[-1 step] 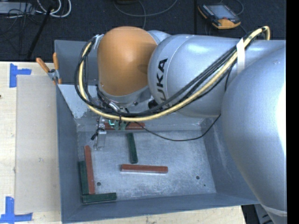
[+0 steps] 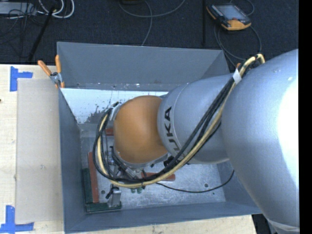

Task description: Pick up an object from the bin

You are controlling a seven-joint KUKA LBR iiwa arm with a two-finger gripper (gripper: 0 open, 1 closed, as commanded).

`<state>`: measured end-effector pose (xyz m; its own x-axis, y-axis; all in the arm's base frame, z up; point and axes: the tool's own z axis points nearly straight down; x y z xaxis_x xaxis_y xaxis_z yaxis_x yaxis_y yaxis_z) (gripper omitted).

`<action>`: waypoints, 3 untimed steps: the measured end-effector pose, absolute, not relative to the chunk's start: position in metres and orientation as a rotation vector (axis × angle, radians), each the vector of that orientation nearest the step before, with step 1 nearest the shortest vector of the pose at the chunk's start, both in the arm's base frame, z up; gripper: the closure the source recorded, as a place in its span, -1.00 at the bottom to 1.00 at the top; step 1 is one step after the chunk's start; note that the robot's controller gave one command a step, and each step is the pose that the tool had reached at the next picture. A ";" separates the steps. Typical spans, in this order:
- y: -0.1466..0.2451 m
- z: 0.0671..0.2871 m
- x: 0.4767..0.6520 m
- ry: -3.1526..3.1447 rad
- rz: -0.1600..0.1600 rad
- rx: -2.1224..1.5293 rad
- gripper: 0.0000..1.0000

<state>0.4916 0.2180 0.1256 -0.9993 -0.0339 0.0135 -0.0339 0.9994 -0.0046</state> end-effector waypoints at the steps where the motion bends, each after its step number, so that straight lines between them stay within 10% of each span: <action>1: 0.142 0.164 0.533 -3.145 0.005 0.097 -1.00; 2: 0.113 0.077 0.538 -3.114 0.003 0.352 -1.00; 3: 0.114 0.080 0.539 -3.120 0.000 0.349 1.00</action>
Offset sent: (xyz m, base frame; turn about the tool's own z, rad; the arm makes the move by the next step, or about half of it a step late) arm 0.0380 -0.0705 0.0374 -0.0360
